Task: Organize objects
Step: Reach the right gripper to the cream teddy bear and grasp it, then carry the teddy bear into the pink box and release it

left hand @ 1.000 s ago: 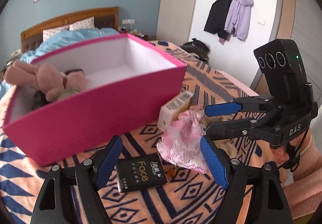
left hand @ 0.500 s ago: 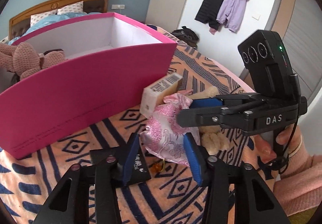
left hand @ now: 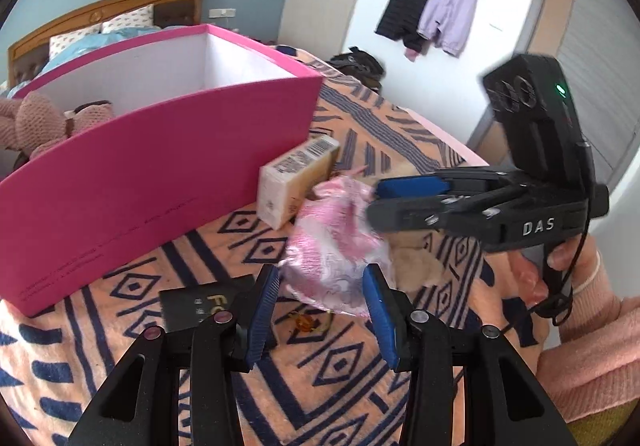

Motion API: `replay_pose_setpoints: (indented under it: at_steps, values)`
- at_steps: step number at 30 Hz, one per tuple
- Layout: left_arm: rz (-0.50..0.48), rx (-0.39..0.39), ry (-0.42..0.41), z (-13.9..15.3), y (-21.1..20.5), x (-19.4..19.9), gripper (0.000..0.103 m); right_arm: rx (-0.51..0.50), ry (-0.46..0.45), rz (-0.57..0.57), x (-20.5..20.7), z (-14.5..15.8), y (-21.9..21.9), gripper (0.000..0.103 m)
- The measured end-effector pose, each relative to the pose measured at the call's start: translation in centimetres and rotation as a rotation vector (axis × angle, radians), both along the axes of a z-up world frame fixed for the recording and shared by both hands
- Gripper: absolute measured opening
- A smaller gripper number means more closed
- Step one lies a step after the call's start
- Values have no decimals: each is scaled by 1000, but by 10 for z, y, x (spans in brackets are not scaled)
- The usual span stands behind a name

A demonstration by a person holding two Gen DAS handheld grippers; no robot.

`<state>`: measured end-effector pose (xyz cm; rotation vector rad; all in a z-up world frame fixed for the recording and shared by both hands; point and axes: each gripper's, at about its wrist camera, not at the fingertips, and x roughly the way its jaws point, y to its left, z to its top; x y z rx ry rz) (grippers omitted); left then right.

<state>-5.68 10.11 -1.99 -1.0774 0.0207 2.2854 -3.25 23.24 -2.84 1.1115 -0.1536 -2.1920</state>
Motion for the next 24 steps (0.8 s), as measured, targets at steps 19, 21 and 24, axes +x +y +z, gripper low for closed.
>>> replay_pose_setpoints:
  at_steps: [19, 21, 24]
  values:
    - [59, -5, 73, 22, -2, 3, 60, 154, 6, -280, -3, -18, 44, 62]
    - [47, -6, 88, 26, 2, 4, 60, 157, 10, -286, -3, -16, 49, 48]
    - [9, -3, 108, 31, 10, 9, 60, 78, -1, -273, -1, -7, 60, 36]
